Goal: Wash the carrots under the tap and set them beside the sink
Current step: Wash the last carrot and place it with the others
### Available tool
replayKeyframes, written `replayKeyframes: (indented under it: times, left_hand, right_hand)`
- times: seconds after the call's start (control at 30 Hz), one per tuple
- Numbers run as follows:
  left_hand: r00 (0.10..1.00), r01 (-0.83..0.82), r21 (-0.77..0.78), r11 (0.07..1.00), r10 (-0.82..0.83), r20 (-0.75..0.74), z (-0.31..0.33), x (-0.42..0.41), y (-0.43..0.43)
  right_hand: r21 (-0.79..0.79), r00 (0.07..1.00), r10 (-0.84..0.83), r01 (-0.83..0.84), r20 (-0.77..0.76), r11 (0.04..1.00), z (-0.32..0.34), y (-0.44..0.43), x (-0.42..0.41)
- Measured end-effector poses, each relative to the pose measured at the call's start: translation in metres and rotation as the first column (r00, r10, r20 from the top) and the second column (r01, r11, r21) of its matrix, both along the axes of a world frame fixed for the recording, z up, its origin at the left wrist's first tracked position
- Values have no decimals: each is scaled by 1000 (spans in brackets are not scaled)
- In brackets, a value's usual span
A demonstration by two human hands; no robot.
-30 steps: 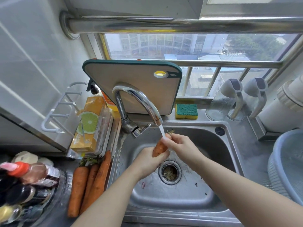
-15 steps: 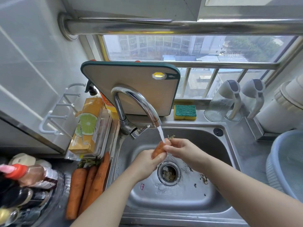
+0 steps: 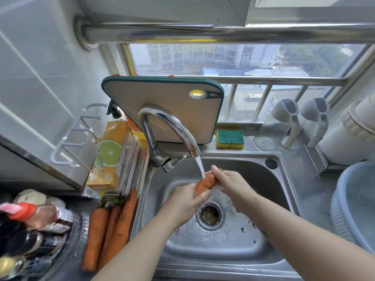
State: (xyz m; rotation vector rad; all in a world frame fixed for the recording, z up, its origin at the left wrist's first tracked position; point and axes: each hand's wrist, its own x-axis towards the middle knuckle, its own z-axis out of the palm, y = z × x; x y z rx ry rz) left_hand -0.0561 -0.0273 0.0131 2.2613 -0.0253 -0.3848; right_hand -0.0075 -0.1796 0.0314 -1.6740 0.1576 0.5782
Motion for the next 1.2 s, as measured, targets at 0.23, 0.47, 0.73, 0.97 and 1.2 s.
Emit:
replayKeyframes:
  times: [0.23,0.47,0.73,0.97,1.2]
  left_hand:
    - [969,-201,-259,945,153,-194,9,6,-4]
    - [896,-304,-371,877,131,-424,19,10,-7]
    - [813,-384,-381,841,112,-571,17,14,-5]
    - [851,-336,-290,896,157,-501,17,20,-13]
    - [753,-469,-444,764,83,-652,13,13,-3]
  right_hand:
    - [-4,984,165,-165,67,986,9,-7,-2]
    - [-23,975,188,-187,122,982,6,-9,-6]
    - [-26,962,246,-245,117,969,5,-9,-2]
    - [-40,987,61,-55,151,998,2,-1,-4]
    - [49,968,232,-238,93,970,2,-10,0]
